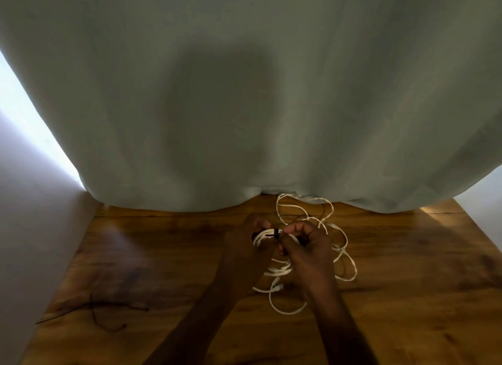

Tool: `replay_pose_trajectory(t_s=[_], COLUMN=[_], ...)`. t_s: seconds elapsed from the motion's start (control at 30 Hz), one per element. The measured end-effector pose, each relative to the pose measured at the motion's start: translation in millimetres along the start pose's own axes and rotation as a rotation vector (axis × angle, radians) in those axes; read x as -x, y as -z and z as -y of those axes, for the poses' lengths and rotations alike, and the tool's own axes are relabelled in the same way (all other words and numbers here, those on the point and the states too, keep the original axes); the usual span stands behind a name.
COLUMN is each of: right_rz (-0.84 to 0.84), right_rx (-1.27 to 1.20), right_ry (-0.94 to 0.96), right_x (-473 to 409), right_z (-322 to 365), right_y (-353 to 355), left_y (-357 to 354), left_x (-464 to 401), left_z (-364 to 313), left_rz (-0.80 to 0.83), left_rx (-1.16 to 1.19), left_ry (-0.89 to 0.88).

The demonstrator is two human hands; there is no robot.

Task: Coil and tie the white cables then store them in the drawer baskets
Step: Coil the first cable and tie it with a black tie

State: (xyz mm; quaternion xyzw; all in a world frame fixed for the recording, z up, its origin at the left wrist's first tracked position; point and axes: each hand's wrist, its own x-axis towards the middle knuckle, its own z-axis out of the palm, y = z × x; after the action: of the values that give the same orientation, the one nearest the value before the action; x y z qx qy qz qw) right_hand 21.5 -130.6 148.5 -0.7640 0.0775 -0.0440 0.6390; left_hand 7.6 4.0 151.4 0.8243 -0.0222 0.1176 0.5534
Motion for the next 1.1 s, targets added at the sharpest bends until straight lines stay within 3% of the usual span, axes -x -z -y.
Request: replay_pose_trajectory(t_s=[0.1,0.27,0.37,0.83,1.1], right_rz=[0.022,0.028,0.009,0.001,-0.025], right_rx=[0.039,0.118,0.147,0.112,0.145], right_ry=[0.006,0.002,0.006,-0.021,-0.018], right_x=[-3,-9,-12,-15,-13], right_z=[-1,-2,-2,-7,-6], right_y=[-4,-10,-15,-15,-13], left_y=[3,5,4,-1,-3], left_x=[-4,-9,-9,-11,-12], left_z=[4,11,9,21,16], left_rz=[-0.011,-0.060,-0.049,-0.030,0.073], left_rx=[-0.166,-0.588,-0.708,-0.774,-0.796], left_ry=[-0.096,-0.113,-0.152,-0.266,-0.178])
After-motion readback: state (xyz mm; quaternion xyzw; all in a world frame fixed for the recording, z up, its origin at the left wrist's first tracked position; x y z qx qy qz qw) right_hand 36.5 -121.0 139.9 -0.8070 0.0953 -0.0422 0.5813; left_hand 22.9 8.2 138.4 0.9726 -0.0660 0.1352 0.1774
